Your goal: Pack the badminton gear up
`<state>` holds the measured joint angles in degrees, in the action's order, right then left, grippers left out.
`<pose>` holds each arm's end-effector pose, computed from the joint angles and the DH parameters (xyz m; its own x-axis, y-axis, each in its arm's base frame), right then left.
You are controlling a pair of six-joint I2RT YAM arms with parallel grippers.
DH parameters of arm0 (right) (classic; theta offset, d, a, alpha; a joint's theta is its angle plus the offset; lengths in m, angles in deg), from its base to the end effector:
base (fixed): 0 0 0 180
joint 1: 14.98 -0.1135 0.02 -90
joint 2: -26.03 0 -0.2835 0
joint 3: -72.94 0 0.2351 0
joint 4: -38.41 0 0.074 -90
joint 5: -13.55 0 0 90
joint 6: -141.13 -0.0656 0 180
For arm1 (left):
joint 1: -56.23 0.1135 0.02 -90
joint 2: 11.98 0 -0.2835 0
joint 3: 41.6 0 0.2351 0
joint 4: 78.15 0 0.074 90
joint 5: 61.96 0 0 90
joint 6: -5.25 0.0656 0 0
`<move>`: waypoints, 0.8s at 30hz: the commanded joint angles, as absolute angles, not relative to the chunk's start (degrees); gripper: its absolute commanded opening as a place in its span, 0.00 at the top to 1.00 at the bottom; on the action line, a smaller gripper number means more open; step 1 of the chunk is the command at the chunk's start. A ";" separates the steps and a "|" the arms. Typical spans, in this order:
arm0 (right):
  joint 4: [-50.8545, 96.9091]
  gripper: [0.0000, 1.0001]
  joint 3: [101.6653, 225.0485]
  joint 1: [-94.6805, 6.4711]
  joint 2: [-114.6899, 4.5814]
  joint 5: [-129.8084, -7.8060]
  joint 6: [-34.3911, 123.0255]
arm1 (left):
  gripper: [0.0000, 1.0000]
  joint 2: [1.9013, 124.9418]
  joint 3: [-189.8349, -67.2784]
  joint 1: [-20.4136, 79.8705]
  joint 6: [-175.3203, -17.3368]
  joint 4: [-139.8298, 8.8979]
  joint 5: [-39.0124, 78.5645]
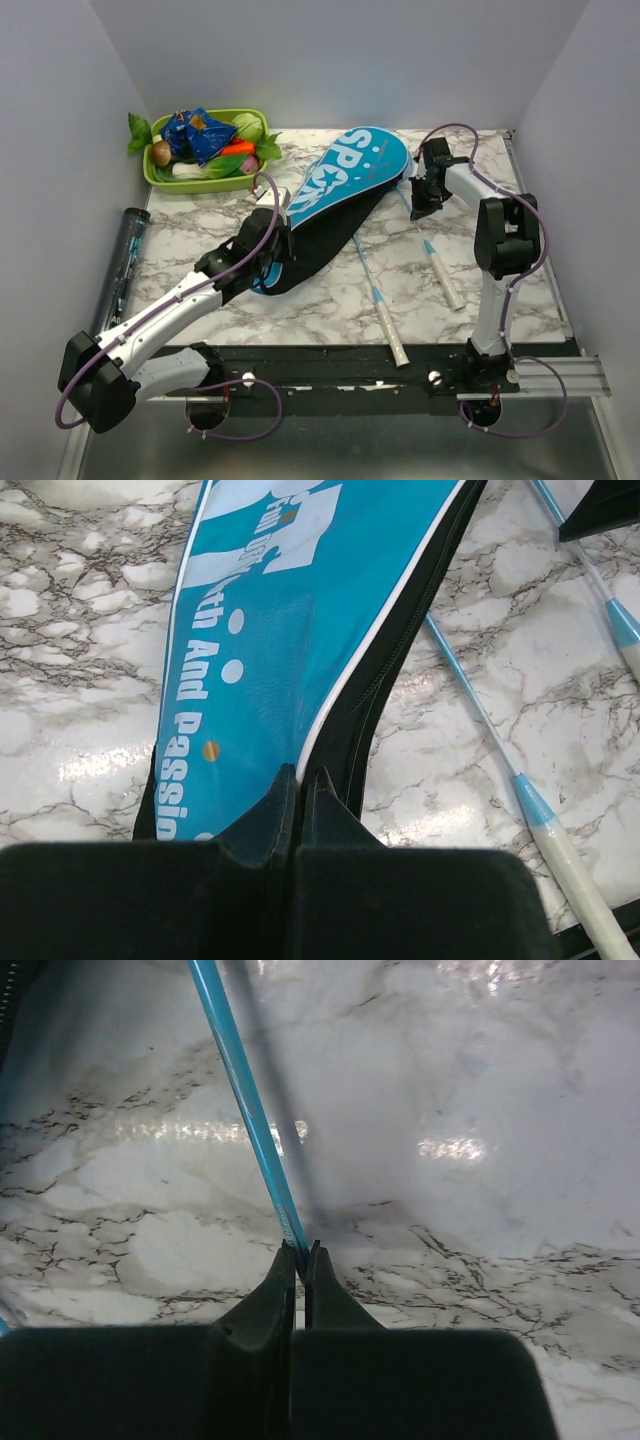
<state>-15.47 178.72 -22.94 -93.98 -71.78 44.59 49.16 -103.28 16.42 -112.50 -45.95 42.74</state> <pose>0.4366 0.0664 0.1719 -0.9321 -0.0157 -0.3618 -0.0623 0.9911 0.1175 0.1914 -0.1378 0.2919 -0.5679 -0.1130 -0.8153 0.2135 0.9364 -0.2784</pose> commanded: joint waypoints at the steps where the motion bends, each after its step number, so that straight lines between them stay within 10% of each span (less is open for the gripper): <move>1: -18.12 0.99 181.77 -23.15 -96.23 -72.06 41.73 | 1.00 49.27 -102.53 16.41 -113.75 -48.25 42.98; 24: -5.74 0.99 154.54 -23.59 -65.66 -67.57 27.67 | 1.00 54.81 -107.72 16.50 -113.14 -49.83 46.31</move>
